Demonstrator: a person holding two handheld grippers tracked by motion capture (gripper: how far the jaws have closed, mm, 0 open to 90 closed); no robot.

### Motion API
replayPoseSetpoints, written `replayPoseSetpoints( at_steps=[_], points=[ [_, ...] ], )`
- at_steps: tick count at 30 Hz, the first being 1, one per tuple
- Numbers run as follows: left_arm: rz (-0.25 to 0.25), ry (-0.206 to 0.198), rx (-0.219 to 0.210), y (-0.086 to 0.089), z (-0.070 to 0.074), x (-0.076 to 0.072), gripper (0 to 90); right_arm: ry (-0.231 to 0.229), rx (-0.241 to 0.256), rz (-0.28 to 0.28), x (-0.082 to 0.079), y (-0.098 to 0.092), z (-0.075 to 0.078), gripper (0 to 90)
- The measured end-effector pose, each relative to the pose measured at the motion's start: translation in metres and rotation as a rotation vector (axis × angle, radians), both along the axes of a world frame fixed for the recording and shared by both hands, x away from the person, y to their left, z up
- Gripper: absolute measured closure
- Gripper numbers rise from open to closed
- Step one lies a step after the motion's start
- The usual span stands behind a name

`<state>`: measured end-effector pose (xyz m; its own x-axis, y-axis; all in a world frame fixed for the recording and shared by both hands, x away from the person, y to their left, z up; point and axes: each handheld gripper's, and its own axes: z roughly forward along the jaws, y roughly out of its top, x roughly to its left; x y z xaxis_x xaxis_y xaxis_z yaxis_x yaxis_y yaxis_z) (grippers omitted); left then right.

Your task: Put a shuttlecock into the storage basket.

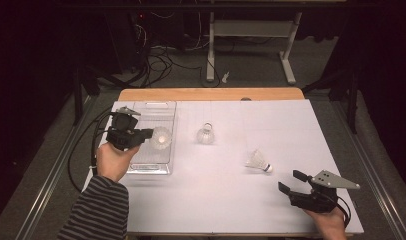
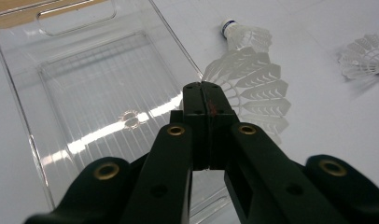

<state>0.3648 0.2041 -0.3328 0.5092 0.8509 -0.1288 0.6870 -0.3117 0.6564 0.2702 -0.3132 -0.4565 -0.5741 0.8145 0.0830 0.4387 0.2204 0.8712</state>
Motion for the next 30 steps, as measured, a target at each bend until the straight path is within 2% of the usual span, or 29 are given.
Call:
replayPoseSetpoints(
  at_steps=[16, 30],
  points=[
    [0.041, 0.028, -0.009, 0.004, -0.008, 0.018, 89.6, 0.0, -0.001, -0.001, 0.0, 0.0, 0.0, 27.9],
    [0.069, 0.051, 0.002, 0.0, -0.014, 0.036, 89.6, 0.0, 0.0, -0.001, 0.0, -0.001, 0.0, 27.9]
  ],
)
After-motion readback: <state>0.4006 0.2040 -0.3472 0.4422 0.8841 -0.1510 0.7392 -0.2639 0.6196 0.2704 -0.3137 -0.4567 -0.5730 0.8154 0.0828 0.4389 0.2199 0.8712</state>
